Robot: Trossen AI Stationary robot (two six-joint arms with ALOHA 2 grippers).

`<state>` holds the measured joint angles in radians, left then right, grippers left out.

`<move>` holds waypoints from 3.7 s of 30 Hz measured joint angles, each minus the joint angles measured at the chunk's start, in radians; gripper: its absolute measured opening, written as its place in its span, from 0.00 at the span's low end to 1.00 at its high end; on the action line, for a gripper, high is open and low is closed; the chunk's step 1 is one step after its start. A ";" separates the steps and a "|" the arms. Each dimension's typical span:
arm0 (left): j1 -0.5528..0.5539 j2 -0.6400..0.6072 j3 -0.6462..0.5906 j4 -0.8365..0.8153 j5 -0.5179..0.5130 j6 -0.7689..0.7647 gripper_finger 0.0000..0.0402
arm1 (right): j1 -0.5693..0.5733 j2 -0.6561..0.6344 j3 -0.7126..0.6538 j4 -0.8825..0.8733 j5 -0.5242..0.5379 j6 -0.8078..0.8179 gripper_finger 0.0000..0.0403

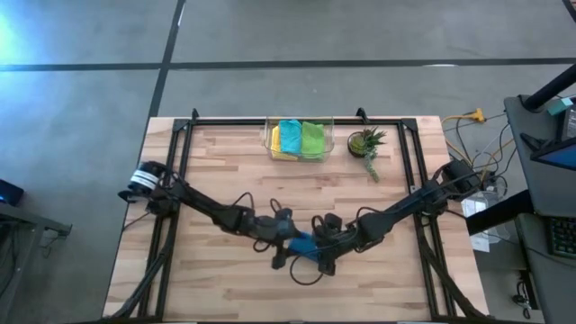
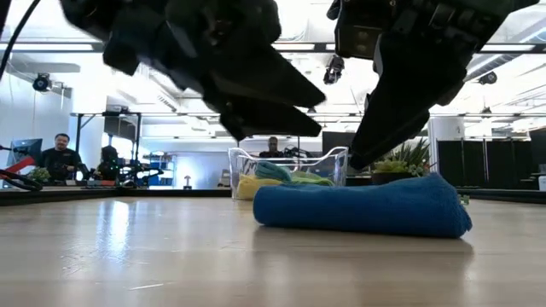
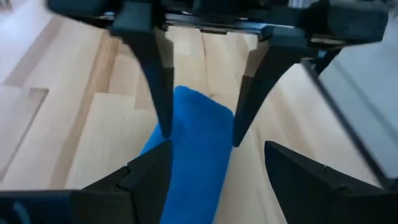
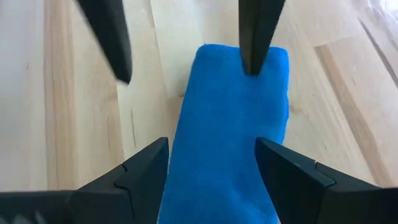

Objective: Fold microfiber towels
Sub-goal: Fold the dark blue microfiber towel, then put the dark blue microfiber towel into the transparent bin

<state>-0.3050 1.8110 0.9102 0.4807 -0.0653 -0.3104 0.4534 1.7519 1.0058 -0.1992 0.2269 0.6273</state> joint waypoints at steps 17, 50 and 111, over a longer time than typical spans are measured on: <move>0.002 0.166 0.152 -0.136 0.007 0.141 0.59 | -0.002 0.014 -0.004 -0.009 0.012 0.000 0.58; 0.025 0.023 0.147 -0.319 -0.053 0.132 0.59 | 0.174 -0.122 -0.008 -0.333 -0.012 0.256 0.58; 0.115 0.188 0.251 -0.407 0.211 -0.601 0.59 | 0.117 -0.034 -0.296 0.310 -0.094 0.867 0.58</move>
<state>-0.1901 1.9995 1.1614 0.0733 0.1458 -0.9110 0.5704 1.7181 0.7093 0.1111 0.1334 1.4943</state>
